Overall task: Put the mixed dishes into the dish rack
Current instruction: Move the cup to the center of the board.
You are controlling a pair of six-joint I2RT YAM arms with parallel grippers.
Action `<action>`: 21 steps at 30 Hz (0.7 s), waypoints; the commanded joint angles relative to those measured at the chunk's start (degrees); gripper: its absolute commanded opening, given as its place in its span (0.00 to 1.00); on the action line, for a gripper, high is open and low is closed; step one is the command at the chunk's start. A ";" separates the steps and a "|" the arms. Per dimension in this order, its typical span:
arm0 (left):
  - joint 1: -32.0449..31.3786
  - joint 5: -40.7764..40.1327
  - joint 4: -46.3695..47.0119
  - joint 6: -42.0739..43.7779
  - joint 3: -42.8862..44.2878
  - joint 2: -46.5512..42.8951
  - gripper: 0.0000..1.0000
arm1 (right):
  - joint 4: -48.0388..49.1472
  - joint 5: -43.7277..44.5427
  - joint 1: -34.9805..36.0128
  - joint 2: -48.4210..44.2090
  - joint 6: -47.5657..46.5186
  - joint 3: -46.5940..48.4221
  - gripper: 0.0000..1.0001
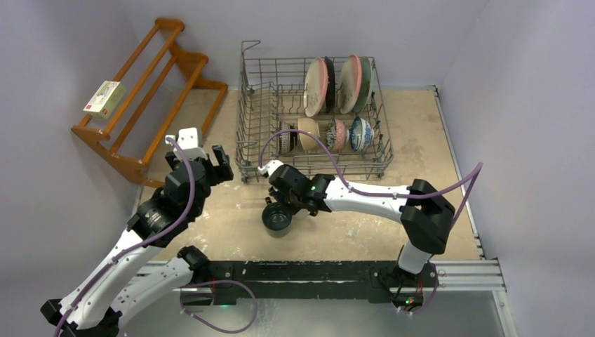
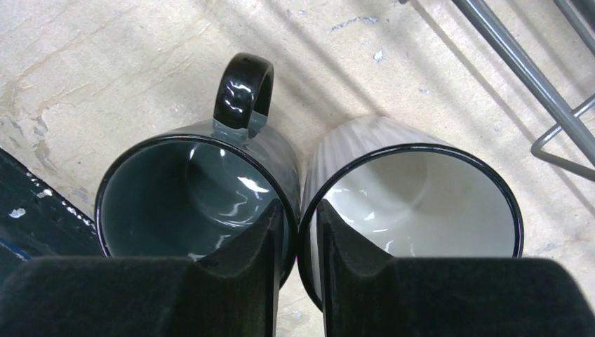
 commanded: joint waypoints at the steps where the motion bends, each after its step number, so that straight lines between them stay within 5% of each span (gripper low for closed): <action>1: 0.40 -1.21 -0.05 -0.89 0.16 0.18 0.79 | 4.53 0.67 0.55 -1.62 -1.91 2.20 0.28; 7: 0.39 -0.65 -0.08 -1.28 0.16 1.08 0.79 | 5.61 3.82 0.61 -5.59 0.44 0.76 0.48; 21: 0.40 16.34 -11.09 -11.31 2.08 5.66 0.79 | 2.18 17.68 0.52 -22.45 6.07 -3.92 0.55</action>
